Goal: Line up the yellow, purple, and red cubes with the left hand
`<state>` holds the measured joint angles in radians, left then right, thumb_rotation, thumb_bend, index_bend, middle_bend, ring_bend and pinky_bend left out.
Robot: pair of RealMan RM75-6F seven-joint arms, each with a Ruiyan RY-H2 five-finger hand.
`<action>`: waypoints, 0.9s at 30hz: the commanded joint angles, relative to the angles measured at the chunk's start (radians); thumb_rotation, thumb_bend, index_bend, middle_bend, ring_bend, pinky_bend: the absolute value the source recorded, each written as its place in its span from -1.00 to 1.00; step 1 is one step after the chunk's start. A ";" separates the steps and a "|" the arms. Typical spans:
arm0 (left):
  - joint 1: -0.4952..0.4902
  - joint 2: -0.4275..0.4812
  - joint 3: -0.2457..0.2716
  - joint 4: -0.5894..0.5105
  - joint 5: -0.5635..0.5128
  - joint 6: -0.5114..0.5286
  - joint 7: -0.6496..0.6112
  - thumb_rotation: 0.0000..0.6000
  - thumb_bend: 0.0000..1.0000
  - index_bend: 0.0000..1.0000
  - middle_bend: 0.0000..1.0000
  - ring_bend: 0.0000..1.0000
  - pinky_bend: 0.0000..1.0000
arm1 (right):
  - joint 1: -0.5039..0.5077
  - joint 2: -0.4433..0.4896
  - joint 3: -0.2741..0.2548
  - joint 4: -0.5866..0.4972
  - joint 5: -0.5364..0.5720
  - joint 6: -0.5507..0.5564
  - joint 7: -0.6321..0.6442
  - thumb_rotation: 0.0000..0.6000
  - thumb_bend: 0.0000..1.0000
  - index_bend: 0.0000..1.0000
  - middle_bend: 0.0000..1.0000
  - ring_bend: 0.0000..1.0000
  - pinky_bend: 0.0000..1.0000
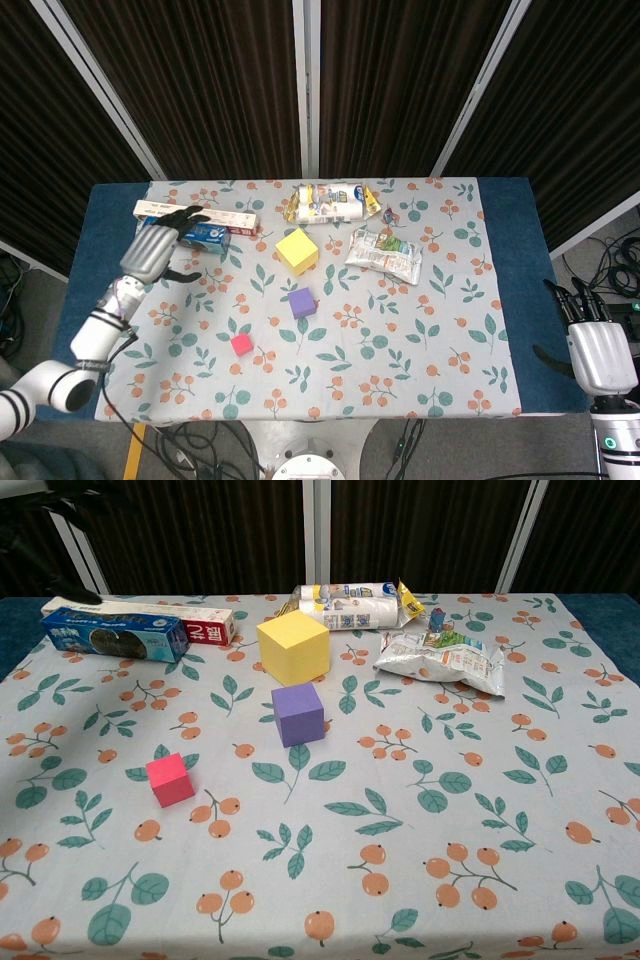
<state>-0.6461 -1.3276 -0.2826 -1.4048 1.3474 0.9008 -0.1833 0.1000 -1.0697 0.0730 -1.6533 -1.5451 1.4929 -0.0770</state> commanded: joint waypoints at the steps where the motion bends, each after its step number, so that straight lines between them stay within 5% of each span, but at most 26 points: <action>1: -0.089 -0.058 -0.044 0.049 -0.068 -0.084 -0.010 1.00 -0.91 -0.52 -0.60 -0.69 -0.56 | 0.001 0.002 0.000 -0.004 0.000 -0.002 -0.005 1.00 -0.89 -0.84 -0.64 -0.96 -0.73; 11: -0.260 -0.216 -0.083 0.174 -0.270 -0.204 0.132 1.00 -0.98 -0.52 -0.60 -0.69 -0.56 | 0.018 0.008 0.003 -0.023 0.005 -0.026 -0.027 1.00 -0.89 -0.84 -0.64 -0.96 -0.73; 27: -0.419 -0.414 -0.049 0.327 -0.498 -0.248 0.342 1.00 -1.00 -0.53 -0.60 -0.69 -0.57 | 0.037 0.010 0.008 -0.030 0.028 -0.060 -0.039 1.00 -0.88 -0.84 -0.64 -0.96 -0.73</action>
<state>-1.0494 -1.7221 -0.3386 -1.0947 0.8673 0.6506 0.1400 0.1369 -1.0594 0.0803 -1.6834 -1.5175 1.4339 -0.1157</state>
